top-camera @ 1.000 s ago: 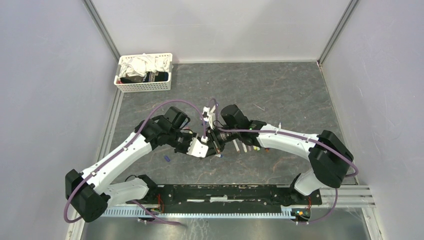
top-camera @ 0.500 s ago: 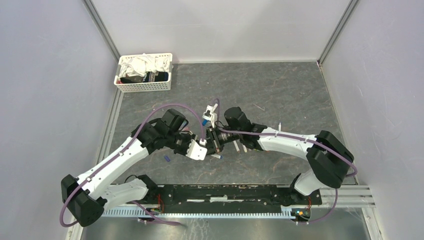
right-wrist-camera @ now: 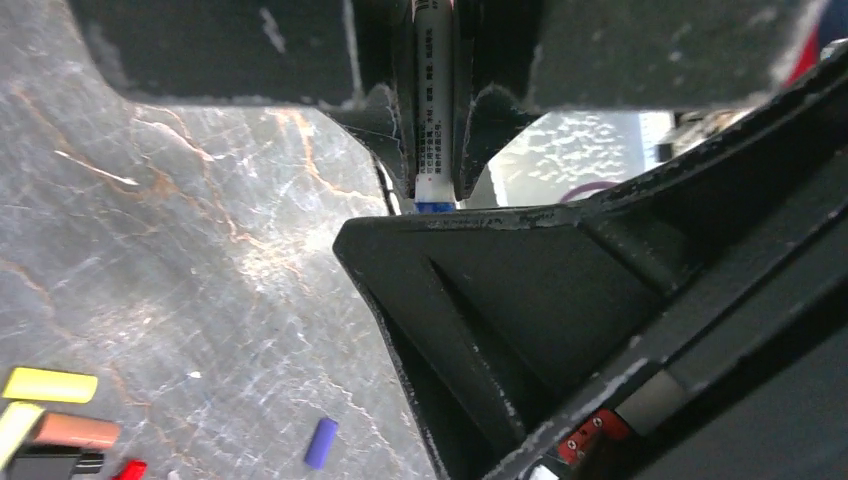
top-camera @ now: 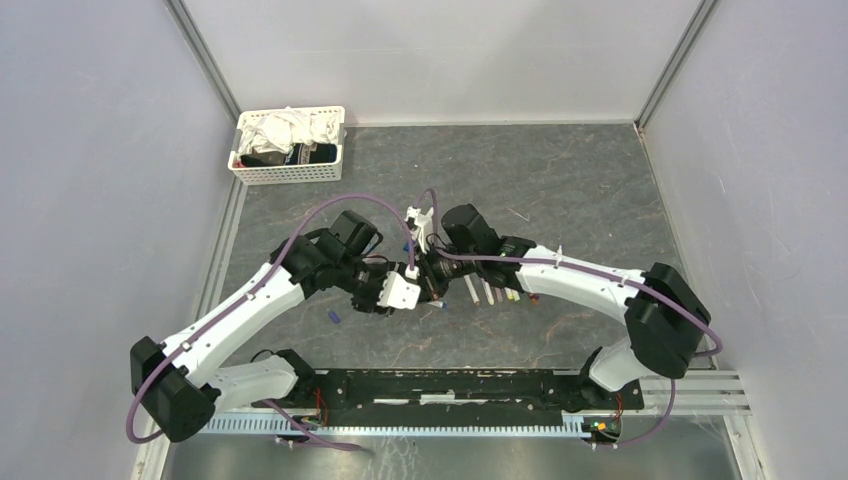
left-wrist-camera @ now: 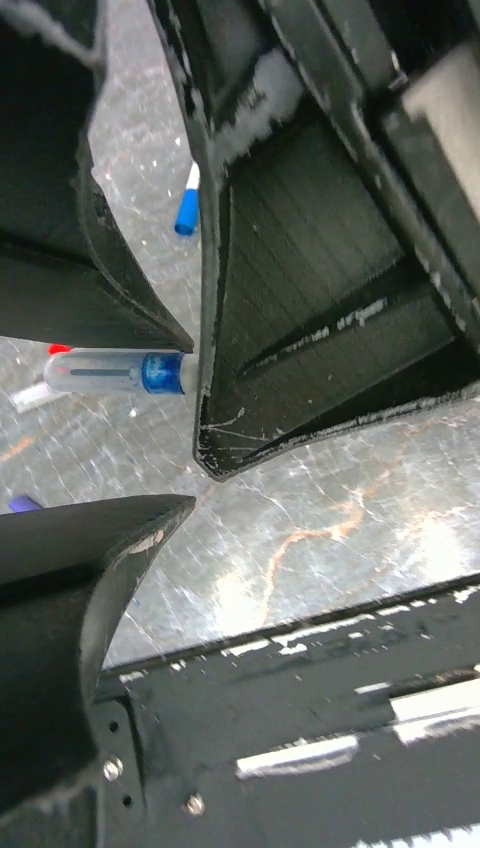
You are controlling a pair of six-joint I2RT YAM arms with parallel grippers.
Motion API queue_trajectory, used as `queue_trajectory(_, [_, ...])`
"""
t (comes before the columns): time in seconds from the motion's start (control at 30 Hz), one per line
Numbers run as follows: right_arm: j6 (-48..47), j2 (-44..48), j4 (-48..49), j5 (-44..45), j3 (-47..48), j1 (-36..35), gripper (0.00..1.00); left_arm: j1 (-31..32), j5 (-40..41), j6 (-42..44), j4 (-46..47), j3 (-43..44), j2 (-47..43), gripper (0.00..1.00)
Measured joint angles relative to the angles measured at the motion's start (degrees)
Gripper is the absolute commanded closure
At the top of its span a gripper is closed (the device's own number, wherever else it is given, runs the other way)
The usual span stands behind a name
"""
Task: Open the pen caps
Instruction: Open the pen cap from the pen.
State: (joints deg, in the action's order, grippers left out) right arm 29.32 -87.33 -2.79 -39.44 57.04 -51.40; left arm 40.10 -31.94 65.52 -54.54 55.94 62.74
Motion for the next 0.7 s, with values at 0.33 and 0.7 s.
queue_trajectory(0.33, [-11.0, 5.2, -6.5, 8.2, 0.3, -3.3, 1.0, -0.2, -3.0, -7.5, 3.8, 0.3, -0.7, 0.9])
queue_trajectory(0.7, [-7.8, 6.0, -1.8, 4.3, -3.1, -0.2, 0.57, -0.1, 0.1, -6.4, 4.0, -2.1, -5.2, 0.98])
